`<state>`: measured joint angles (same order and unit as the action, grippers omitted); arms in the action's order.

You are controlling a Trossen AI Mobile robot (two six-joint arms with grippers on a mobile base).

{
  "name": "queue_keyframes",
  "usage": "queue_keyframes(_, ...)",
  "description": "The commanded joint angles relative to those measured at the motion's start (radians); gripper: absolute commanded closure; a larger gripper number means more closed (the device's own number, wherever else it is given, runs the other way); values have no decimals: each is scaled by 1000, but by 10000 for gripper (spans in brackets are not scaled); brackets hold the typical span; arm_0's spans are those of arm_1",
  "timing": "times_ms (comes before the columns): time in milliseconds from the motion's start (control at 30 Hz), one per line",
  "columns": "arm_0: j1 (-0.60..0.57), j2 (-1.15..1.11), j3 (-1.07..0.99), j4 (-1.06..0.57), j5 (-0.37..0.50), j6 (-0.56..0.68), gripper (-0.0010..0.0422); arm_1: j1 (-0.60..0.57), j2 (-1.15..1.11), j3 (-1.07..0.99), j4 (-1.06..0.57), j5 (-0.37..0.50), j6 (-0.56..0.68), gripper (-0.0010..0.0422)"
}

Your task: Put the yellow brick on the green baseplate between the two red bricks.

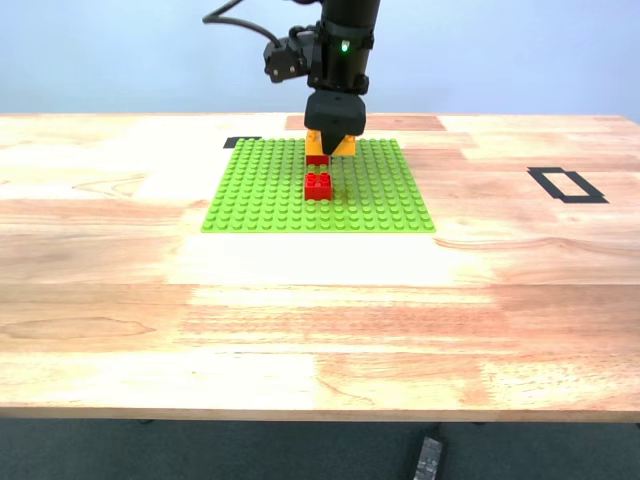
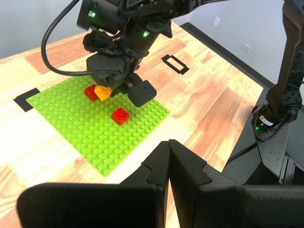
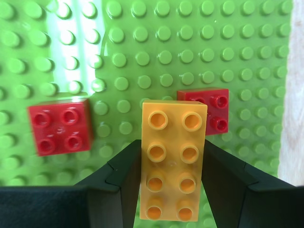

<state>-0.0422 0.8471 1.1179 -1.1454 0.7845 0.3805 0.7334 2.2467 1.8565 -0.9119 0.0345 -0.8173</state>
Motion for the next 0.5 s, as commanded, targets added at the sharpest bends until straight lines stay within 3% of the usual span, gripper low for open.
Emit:
queue_keyframes(33, 0, 0, 0, 0, 0, 0, 412, -2, 6, -10, 23, -2, -7, 366)
queue_keyframes(500, 0, 0, 0, 1, -1, 1, 412, 27, 6, -51, 60, -66, -39, 366)
